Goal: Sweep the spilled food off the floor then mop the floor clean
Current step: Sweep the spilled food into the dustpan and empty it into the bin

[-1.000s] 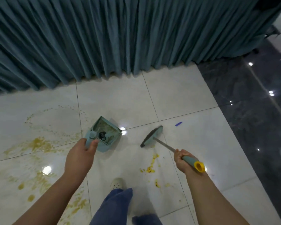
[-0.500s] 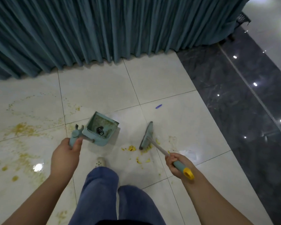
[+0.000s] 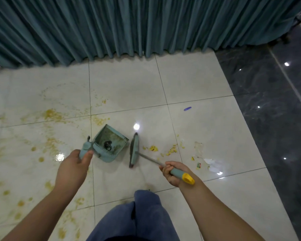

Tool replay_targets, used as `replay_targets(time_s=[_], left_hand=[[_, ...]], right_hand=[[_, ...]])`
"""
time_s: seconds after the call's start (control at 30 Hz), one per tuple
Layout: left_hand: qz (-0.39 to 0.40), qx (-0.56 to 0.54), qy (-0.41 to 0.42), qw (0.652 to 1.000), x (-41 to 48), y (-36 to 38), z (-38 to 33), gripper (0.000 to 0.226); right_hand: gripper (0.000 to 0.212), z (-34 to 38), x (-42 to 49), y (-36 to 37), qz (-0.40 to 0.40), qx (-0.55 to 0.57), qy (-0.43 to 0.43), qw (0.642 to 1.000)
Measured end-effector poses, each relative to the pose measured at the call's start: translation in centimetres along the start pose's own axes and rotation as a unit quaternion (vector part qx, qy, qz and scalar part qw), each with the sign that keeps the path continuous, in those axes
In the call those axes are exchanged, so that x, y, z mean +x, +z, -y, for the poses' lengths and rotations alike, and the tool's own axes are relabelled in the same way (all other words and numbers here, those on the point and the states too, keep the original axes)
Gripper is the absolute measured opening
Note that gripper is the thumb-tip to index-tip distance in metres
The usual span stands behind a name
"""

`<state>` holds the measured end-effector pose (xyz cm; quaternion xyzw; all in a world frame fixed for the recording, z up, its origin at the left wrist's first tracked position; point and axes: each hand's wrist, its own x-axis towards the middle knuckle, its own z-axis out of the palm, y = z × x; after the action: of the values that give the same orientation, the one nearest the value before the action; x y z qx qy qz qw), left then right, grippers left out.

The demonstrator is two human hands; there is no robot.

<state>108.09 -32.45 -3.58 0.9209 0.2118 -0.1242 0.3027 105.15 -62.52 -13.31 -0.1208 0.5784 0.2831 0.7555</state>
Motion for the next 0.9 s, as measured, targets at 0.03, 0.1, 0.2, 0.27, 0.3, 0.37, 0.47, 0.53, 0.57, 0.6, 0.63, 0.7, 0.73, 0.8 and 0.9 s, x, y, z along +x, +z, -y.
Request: replay_targets(time_s=[0.03, 0.1, 0.2, 0.27, 0.3, 0.37, 0.47, 0.53, 0.57, 0.6, 0.63, 0.7, 0.73, 0.8, 0.9], left_hand=[[0.005, -0.002, -0.001, 1.0, -0.1, 0.0, 0.4, 0.037], [0.014, -0.009, -0.002, 1.0, -0.4, -0.1, 1.1, 0.036], [0.027, -0.013, 0.008, 1.0, -0.8, -0.6, 2.3, 0.034], [0.03, -0.015, 0.012, 0.999, -1.1, -1.2, 3.2, 0.034], [0.031, -0.018, 0.012, 0.999, -1.3, -1.6, 3.8, 0.034], [0.033, -0.022, 0.01, 0.999, -1.7, -2.1, 5.2, 0.035], [0.039, -0.022, 0.004, 0.999, -2.3, -2.7, 7.3, 0.035], [0.046, -0.026, 0.002, 0.999, -2.9, -2.9, 8.5, 0.033], [0.049, -0.024, 0.004, 0.998, -3.2, -2.9, 9.0, 0.033], [0.052, -0.018, 0.005, 0.998, -3.5, -2.8, 9.5, 0.033], [0.053, -0.013, 0.006, 0.998, -3.7, -2.8, 9.9, 0.033], [0.057, -0.015, 0.0, 0.998, -4.3, -2.6, 10.6, 0.035], [0.06, -0.019, -0.005, 0.998, -4.6, -2.5, 11.0, 0.036], [0.062, -0.021, -0.014, 0.998, -5.3, -2.5, 11.4, 0.037], [0.061, -0.031, -0.022, 0.997, -6.9, -2.5, 11.8, 0.036]], right_hand=[[0.011, -0.1, -0.2, -0.5, -0.004, 0.007, -0.006, 1.0], [0.014, -0.1, -1.0, -1.7, -0.017, 0.03, -0.031, 0.999], [0.018, -0.1, -2.8, -3.2, -0.036, 0.051, -0.071, 0.995], [0.018, -0.4, -3.9, -4.0, -0.045, 0.053, -0.099, 0.993], [0.018, -0.8, -4.3, -4.4, -0.049, 0.046, -0.108, 0.992], [0.017, -1.6, -4.6, -5.1, -0.055, 0.028, -0.115, 0.991], [0.018, -3.3, -5.2, -5.6, -0.052, 0.01, -0.11, 0.993], [0.024, -4.7, -5.6, -5.9, -0.046, 0.003, -0.085, 0.995], [0.027, -5.4, -5.7, -6.1, -0.043, -0.003, -0.071, 0.997], [0.029, -6.2, -5.7, -6.2, -0.038, -0.01, -0.057, 0.998], [0.031, -6.9, -5.6, -6.3, -0.035, -0.016, -0.046, 0.998], [0.032, -8.4, -5.1, -6.3, -0.034, -0.03, -0.028, 0.999], [0.031, -9.2, -4.8, -6.1, -0.033, -0.038, -0.022, 0.998], [0.029, -10.5, -4.3, -5.9, -0.033, -0.051, -0.008, 0.998], [0.026, -11.0, -3.7, -6.3, -0.038, -0.048, 0.01, 0.998]])
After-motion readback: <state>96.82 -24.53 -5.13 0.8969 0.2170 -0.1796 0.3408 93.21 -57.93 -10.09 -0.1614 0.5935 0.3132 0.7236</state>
